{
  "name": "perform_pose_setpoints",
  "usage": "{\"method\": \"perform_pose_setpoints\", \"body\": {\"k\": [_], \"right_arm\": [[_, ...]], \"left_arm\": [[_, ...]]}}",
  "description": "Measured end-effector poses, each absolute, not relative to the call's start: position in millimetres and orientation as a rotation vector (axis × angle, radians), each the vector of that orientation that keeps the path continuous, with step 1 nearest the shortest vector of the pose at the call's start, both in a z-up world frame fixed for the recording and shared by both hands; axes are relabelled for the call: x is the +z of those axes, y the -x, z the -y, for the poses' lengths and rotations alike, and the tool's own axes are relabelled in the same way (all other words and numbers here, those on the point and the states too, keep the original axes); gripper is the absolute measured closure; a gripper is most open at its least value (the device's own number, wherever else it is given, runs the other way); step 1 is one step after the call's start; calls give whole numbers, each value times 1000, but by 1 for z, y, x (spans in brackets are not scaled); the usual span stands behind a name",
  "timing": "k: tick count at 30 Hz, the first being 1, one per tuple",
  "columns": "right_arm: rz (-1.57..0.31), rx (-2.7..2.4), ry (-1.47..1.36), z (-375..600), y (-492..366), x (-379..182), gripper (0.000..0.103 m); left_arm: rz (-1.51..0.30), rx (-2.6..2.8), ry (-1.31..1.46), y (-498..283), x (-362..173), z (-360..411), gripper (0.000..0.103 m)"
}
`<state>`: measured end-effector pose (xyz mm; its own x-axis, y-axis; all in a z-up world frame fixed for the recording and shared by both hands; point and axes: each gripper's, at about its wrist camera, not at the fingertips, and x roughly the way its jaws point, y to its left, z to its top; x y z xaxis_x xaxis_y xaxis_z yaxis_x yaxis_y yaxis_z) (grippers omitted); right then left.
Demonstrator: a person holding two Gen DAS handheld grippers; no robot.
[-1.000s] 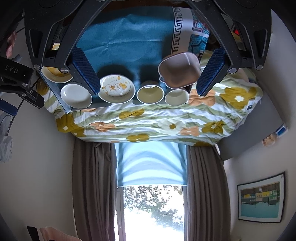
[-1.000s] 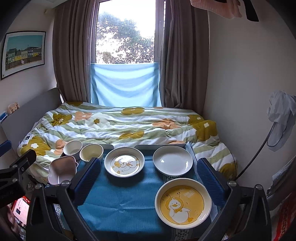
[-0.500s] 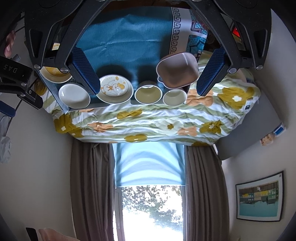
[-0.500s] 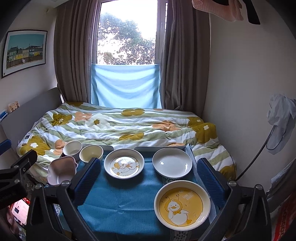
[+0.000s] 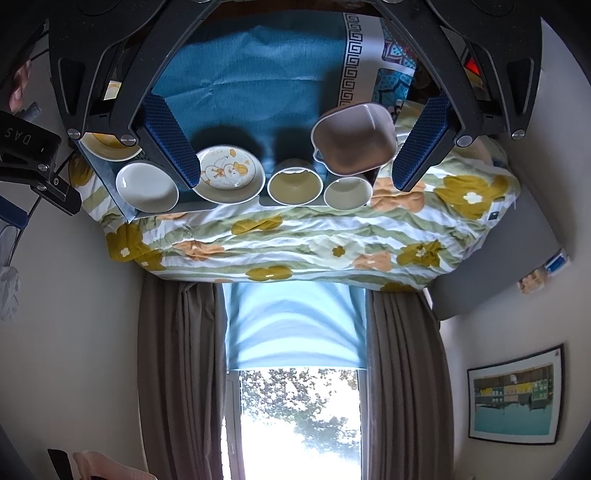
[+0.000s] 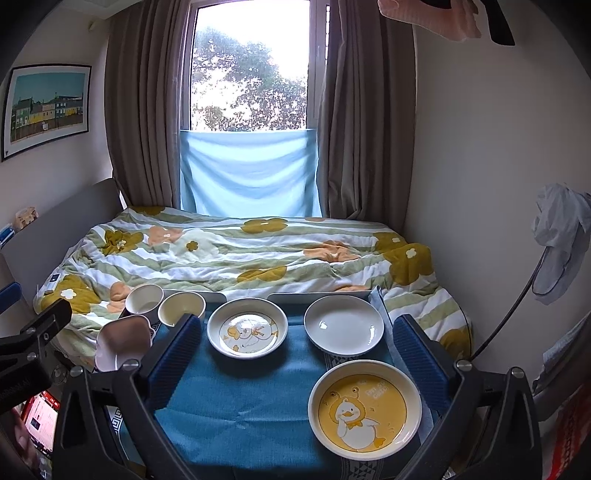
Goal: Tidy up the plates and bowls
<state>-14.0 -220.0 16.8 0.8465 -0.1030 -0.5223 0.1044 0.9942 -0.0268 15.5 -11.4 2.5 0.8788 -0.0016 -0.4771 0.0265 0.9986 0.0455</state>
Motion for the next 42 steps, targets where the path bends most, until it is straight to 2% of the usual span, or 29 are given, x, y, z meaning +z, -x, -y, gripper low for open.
{"method": "perform_pose_setpoints", "body": {"k": [29,36,42], "right_arm": [[-542,-87,-4,213,13,17,0],[-614,-61,-72,225,14,4,0],[-723,-152,-196,275,32,-41,0]], "left_arm": [[-485,-13,-64,-14,4,10,0],[-608,-128,-97,-39,-15,33,0],[-778,-332,-114,-72,-65,80,0]]}}
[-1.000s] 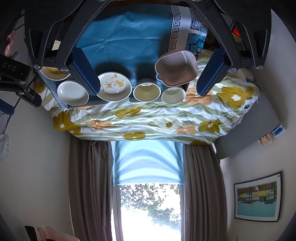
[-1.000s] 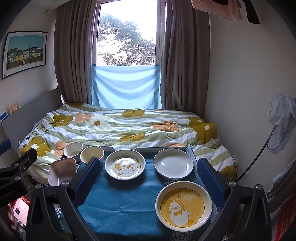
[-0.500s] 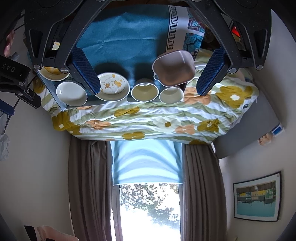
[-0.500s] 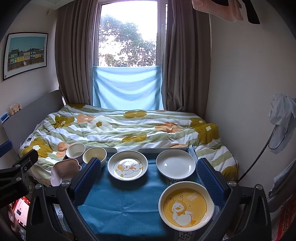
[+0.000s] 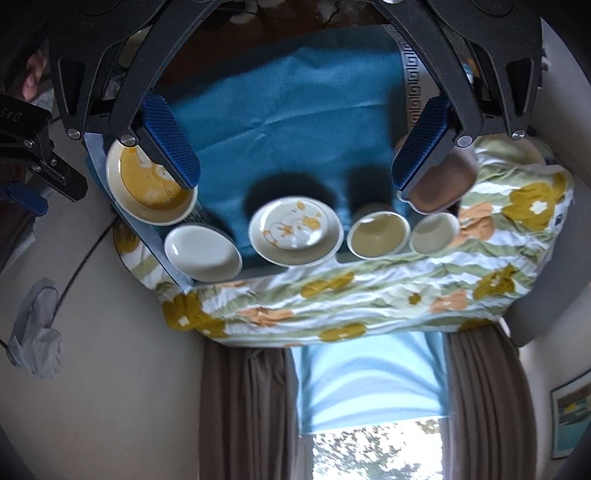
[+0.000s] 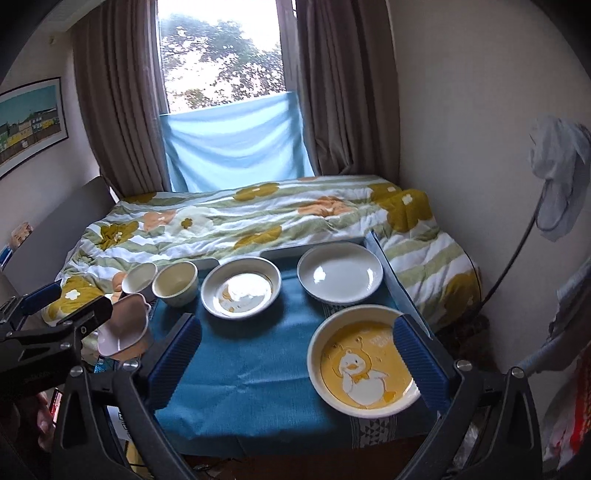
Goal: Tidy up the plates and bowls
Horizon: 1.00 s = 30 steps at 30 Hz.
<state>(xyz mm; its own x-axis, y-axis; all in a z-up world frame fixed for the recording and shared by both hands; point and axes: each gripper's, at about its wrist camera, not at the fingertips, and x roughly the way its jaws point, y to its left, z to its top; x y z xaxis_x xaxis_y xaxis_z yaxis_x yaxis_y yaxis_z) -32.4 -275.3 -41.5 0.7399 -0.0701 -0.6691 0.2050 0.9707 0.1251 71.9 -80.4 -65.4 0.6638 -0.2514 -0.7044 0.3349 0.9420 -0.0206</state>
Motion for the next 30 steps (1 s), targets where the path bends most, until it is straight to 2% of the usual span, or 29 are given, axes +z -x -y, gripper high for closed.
{"method": "perform_pose_setpoints", "body": {"k": [6,9,11,13,14,16,18,21,23,26,30], "right_arm": [[-830,-205,-338,352,52,-106,0],[-862,-184,-390,384,52,-136,1],[-887,-155,-418,402,48,-154,8],[-915,-120,-444,419,42,-171,19],[-928,-104,-457,426,37,-180,22],[-952,-70,-481,438,27,-195,35],[-971,-41,-494,449,17,-209,39],[-1000,-3,-478,458,1,-224,46],[-1013,13,-473,463,-8,-231,50],[-1022,38,-462,470,-16,-236,68],[-1033,48,-434,477,-27,-243,80]], "left_arm": [[-946,-501,-119,-99,-133,145,1],[-1017,-558,-153,-109,-169,184,7],[-1072,-581,-159,-115,-190,205,17],[-1119,-597,-153,-122,-210,221,23],[-1139,-598,-155,-125,-219,229,24],[-1172,-593,-155,-130,-235,242,27],[-1207,-586,-147,-136,-251,254,29],[-1249,-580,-137,-142,-268,262,40],[-1267,-574,-133,-144,-276,266,51],[-1285,-566,-120,-147,-284,269,64],[-1287,-548,-134,-149,-290,275,71]]}}
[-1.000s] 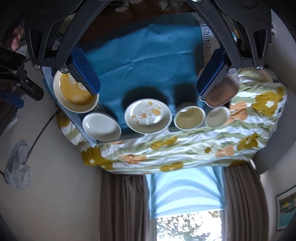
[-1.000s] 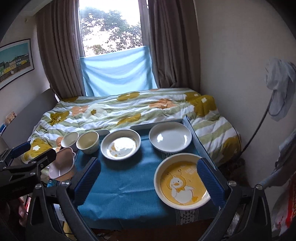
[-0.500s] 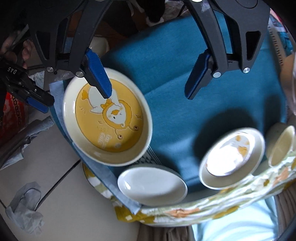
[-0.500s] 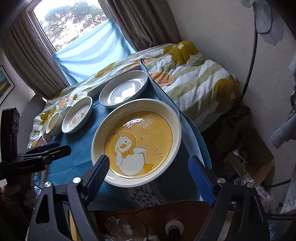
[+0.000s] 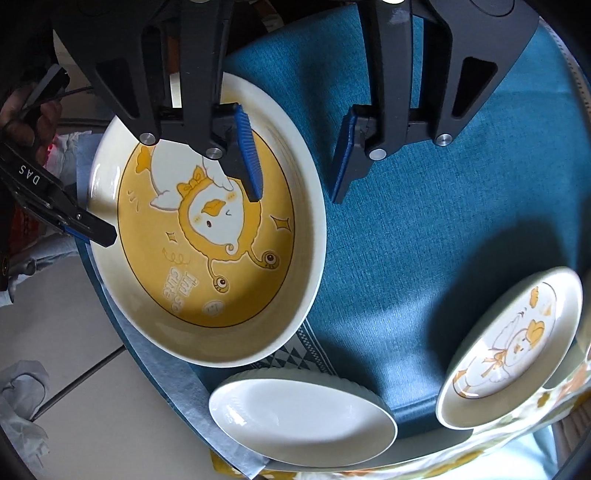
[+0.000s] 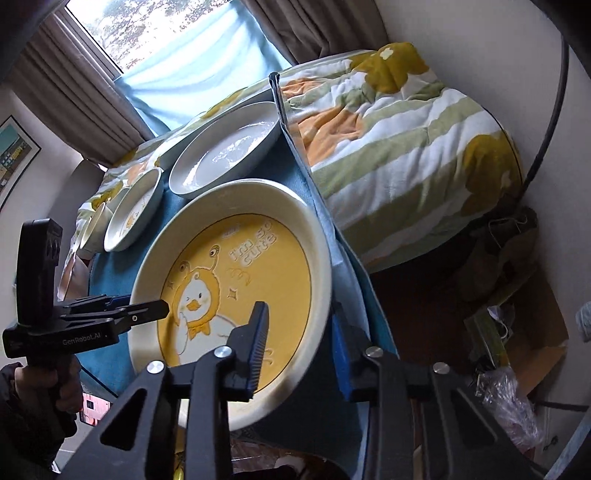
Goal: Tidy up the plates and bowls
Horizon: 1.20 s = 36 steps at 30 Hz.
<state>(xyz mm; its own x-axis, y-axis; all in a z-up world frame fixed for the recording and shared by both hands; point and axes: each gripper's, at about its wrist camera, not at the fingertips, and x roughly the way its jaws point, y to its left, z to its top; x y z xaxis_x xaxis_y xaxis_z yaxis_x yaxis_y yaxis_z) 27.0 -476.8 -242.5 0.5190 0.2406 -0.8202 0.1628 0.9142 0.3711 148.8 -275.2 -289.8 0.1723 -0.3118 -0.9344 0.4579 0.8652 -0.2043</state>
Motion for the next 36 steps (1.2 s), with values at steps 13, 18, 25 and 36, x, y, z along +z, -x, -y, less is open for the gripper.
{"method": "perform_pose_setpoints", "body": {"k": [13,18,25,36], "right_arm": [[-1069,69,-413,484,-37,-245,90],[-1061,83,-374,478,-41,-239,90],[-1033,143,-316,463,-52,-223,90],[-1007,347,-198,378,-78,-190,90]], "left_arm": [[-1281,-529,-122,-159,-291,286,85],[-1261,-507,-111,-156,-277,277,85],[-1214,-457,-70,-153,-253,250,85],[-1136,-267,34,-125,-211,143,85]]}}
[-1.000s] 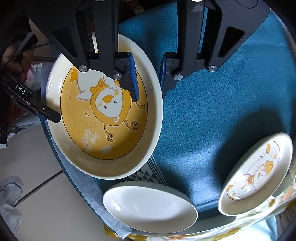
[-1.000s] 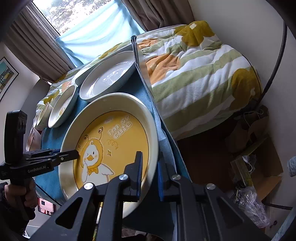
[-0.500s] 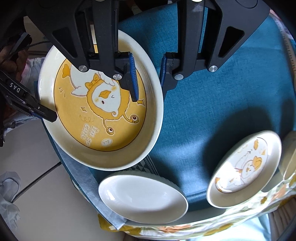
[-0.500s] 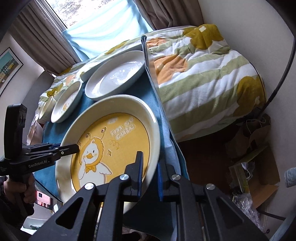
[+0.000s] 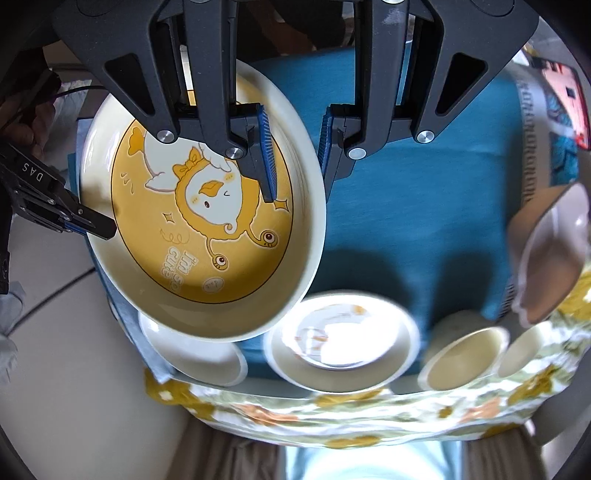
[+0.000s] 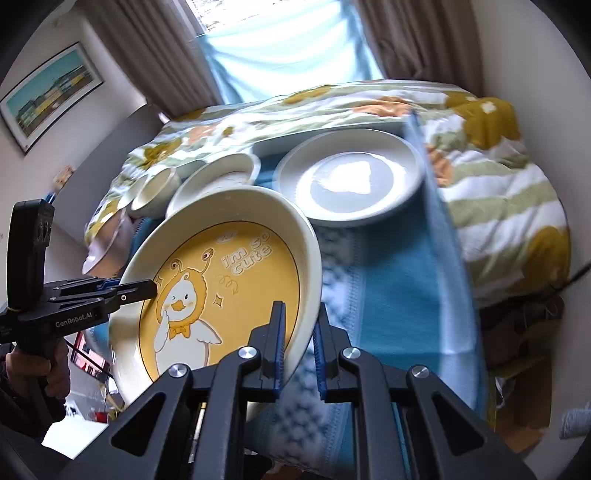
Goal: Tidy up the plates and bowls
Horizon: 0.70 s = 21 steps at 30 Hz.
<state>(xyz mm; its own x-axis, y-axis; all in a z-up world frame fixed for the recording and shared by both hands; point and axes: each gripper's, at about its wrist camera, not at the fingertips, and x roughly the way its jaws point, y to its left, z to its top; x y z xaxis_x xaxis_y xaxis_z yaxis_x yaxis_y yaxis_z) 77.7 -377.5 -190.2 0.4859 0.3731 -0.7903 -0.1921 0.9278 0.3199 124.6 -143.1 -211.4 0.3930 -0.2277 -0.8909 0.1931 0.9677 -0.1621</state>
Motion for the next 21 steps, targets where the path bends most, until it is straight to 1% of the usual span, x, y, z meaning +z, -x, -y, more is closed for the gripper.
{"method": "perform_pose_setpoints", "body": {"k": [6,12,21], "right_arm": [[-1026,433,-179,303,-91,-199,90],[-1070,440,-166,236,-101,-222,90],[-1088,402,-143,200,-106,-247,90]], "left_arm": [[-1138,-187,59,-119,-212,58,85],[-1174,-162,82,-126,-243,-12,85],[-1145,-201,93,-127,-270,-51,85]]}}
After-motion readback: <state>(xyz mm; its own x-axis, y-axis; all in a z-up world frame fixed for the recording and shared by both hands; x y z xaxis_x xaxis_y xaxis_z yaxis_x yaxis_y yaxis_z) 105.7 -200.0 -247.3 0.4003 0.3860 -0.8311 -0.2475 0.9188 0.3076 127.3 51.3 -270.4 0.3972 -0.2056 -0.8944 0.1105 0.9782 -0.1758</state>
